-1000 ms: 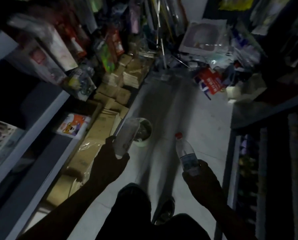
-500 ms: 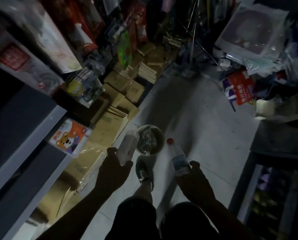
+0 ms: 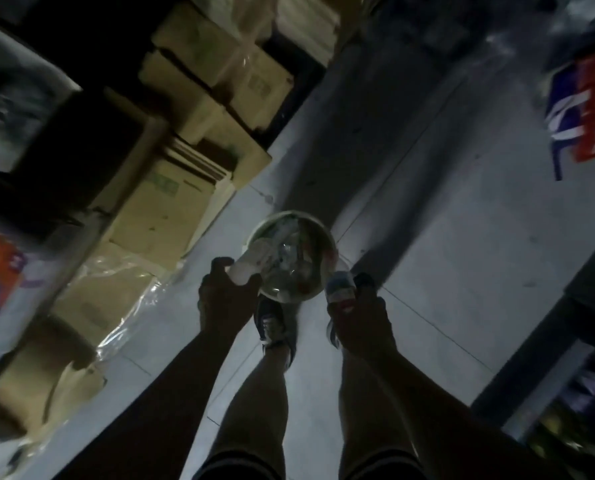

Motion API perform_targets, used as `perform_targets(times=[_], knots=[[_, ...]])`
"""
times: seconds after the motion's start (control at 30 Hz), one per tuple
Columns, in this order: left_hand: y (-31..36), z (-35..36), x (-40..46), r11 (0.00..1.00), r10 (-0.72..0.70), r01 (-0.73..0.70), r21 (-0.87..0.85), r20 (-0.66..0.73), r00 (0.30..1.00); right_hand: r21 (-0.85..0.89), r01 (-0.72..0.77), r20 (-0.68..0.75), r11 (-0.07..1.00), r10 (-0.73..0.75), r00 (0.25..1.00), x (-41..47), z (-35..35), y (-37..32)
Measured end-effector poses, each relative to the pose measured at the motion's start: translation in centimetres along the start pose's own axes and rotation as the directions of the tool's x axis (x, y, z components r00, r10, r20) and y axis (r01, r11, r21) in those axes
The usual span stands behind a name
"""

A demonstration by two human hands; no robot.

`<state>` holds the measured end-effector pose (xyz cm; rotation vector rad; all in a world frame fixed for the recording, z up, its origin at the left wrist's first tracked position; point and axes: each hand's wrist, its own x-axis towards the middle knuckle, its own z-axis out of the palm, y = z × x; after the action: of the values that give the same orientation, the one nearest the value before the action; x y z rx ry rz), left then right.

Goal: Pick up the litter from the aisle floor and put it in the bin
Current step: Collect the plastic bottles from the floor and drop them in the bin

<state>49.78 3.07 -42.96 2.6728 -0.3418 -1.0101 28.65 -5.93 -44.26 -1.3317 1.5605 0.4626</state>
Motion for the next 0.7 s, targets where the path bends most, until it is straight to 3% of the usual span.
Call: perform_targets(times=[0.37,0.57,0.7], knots=[[-2.0,12.0,8.0,0.999,0.031,-0.03,0.013,-0.024,0.999,-0.144,0.227,0.0,0.963,-0.23,0.973,15.1,7.5,3.3],[-3.3,14.7,9.1,0.999,-0.009,0.003,0.048,0.132,0.991,-0.01,0.194,0.059,0.981,-0.193,0.979,18.1,9.0,2.7],[-4.4,13.8,9.0,0.991,0.006,-0.032,0.128,0.199,0.98,-0.05,0.241,0.061,0.969,-0.237,0.97,16.9,8.8,3.1]])
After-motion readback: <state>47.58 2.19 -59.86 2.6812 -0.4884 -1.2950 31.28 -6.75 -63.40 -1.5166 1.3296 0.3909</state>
